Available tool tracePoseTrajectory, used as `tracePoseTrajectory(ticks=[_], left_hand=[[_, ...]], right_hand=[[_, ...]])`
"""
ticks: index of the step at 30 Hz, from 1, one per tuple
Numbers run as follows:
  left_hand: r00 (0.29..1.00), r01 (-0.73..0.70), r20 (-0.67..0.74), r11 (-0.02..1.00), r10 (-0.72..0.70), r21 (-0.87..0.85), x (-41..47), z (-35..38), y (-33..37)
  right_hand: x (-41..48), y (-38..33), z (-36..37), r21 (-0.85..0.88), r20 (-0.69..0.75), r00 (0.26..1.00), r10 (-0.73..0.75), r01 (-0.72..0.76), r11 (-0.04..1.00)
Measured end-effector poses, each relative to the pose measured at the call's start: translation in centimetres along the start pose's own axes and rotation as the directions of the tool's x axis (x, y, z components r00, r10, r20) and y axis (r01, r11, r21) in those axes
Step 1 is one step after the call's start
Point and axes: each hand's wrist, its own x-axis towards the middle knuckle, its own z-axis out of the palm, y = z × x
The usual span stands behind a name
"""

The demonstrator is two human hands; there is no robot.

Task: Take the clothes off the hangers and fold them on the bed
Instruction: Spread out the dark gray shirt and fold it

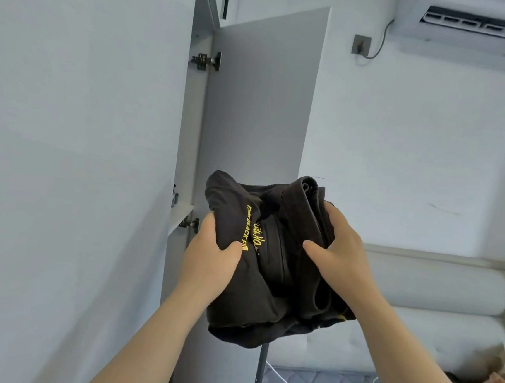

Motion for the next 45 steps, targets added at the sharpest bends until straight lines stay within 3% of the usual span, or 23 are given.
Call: tracePoseTrajectory(ticks=[13,26,35,45], left_hand=[[0.995,0.023,-0.100,0.999,-0.019,0.044,8.4,3.7,-3.9],[0.977,-0.060,-0.203,0.998,0.063,0.021,16.5,3.2,-5.7],[0.870,-0.095,-0.464,0.981,0.165,0.171,23.3,0.9,-5.5],[0.777,-0.117,-0.578,0.959,0.250,0.257,27.8,0.7,-5.0]], right_hand=[[10.1,5.2,7.9,0.073,0.104,0.991,-0.089,0.082,0.994],[17.8,5.5,13.7,0.175,0.023,0.987,-0.157,0.151,0.973],[27.7,4.0,21.9,0.451,0.006,0.954,-0.298,0.264,0.852],[34.8,2.0,26.6,0.645,-0.076,0.951,-0.299,0.276,0.713]])
